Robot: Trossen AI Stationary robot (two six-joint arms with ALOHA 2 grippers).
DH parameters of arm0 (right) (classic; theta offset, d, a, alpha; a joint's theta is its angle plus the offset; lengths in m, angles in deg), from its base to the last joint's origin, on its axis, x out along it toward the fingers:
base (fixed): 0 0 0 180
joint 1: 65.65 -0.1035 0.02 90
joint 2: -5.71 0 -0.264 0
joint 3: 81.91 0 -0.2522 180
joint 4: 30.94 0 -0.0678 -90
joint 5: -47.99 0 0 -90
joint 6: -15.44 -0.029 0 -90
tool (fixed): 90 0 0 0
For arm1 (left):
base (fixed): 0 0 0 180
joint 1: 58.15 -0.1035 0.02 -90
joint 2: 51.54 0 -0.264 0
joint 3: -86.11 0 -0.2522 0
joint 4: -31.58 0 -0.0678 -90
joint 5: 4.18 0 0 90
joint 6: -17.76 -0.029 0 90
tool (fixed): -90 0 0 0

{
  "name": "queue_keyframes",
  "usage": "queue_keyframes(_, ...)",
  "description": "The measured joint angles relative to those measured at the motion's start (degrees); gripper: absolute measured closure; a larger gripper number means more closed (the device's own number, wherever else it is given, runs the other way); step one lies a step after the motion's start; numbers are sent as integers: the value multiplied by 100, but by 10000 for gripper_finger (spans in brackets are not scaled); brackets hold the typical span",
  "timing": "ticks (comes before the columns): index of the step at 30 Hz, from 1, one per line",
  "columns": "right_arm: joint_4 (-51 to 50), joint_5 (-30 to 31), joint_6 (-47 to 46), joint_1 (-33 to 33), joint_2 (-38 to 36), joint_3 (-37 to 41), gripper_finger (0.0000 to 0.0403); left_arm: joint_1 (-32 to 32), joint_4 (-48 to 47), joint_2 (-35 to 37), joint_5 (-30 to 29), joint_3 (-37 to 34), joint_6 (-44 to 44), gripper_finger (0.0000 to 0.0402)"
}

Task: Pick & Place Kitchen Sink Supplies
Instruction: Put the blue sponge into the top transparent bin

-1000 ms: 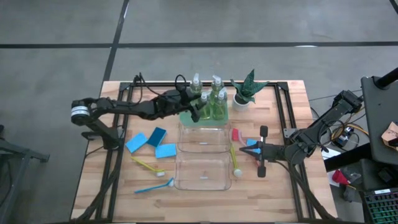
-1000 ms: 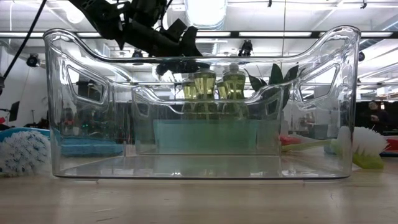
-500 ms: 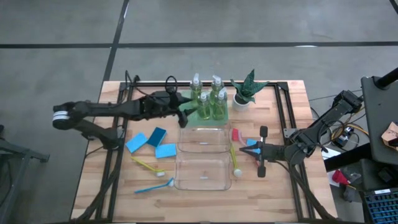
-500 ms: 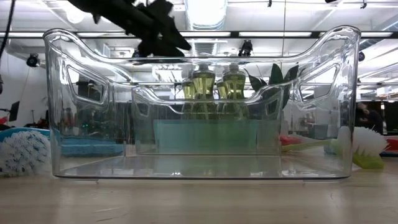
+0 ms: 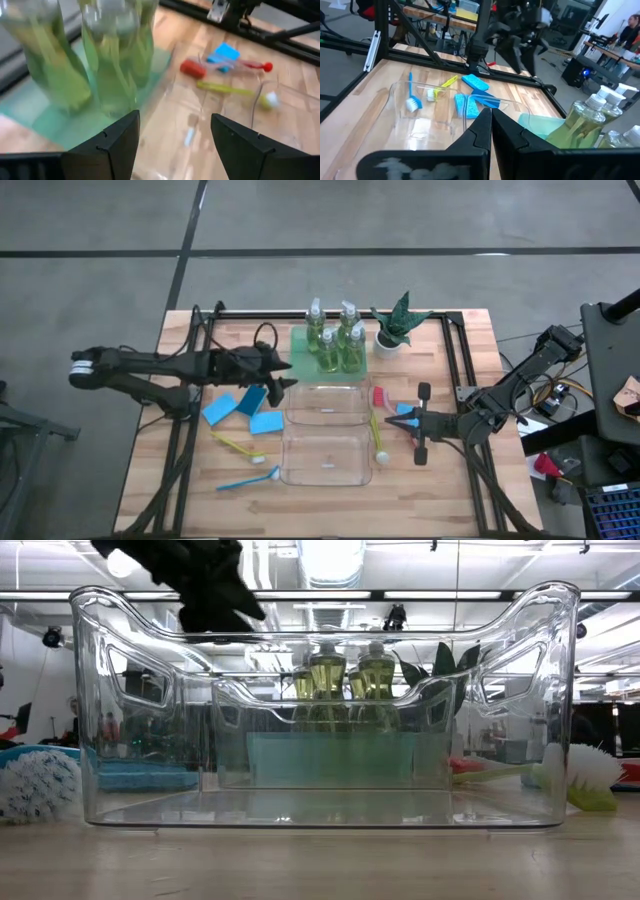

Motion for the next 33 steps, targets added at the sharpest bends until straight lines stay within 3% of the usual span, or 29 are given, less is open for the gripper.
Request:
queue_keyframes(14, 151, 17, 337, 16, -2, -4, 394, 305, -1809, 73, -49, -307, 1755, 156)
queue_keyframes(20, 149, 17, 378, 16, -2, -4, 394, 304, -2645, 73, -578, -419, 2555, 156)
queue_keyframes(27, 173, 17, 383, 13, -2, -7, 394, 344, -2508, -4, -580, -1107, 3301, 156)
queue_keyframes(33, 204, 17, 401, 13, -2, -7, 394, 396, -1537, -98, -387, -1763, 3438, 156)
